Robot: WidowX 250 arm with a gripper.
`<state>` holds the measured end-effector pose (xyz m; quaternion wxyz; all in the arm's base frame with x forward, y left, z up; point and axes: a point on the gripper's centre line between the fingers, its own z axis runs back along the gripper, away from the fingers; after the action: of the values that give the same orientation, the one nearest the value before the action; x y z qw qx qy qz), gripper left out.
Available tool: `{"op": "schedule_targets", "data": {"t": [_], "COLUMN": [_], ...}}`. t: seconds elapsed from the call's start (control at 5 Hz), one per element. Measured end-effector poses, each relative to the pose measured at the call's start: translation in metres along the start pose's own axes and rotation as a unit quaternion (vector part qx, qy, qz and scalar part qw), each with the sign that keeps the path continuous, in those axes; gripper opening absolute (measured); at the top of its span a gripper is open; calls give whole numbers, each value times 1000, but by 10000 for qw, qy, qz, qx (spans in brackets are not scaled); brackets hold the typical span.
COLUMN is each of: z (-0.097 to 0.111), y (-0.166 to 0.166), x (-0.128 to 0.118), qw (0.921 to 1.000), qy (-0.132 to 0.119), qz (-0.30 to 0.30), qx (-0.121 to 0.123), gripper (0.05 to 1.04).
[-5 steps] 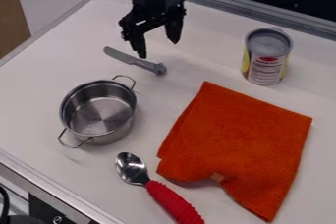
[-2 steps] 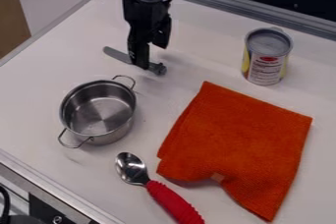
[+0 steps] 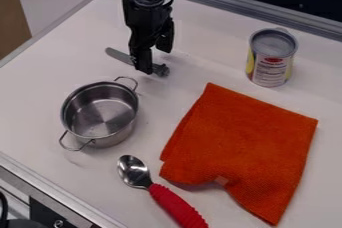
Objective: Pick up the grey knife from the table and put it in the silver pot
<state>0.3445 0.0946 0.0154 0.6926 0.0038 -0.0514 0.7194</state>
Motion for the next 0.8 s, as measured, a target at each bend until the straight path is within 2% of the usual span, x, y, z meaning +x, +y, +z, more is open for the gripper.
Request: {"op": "schedule_targets", "data": {"t": [0.2,0.4,0.6,0.8], "z": [-2,-9,-9,-9], "y": [0,-1,-2,-1], "x": [4,4,5,6], "qw": [10000,9999,9999,9994], "qy": [70,102,143,268], "qz": [16,20,82,196], "qx": [-30,43,-10,30], "gripper": [951,680,387,188]}}
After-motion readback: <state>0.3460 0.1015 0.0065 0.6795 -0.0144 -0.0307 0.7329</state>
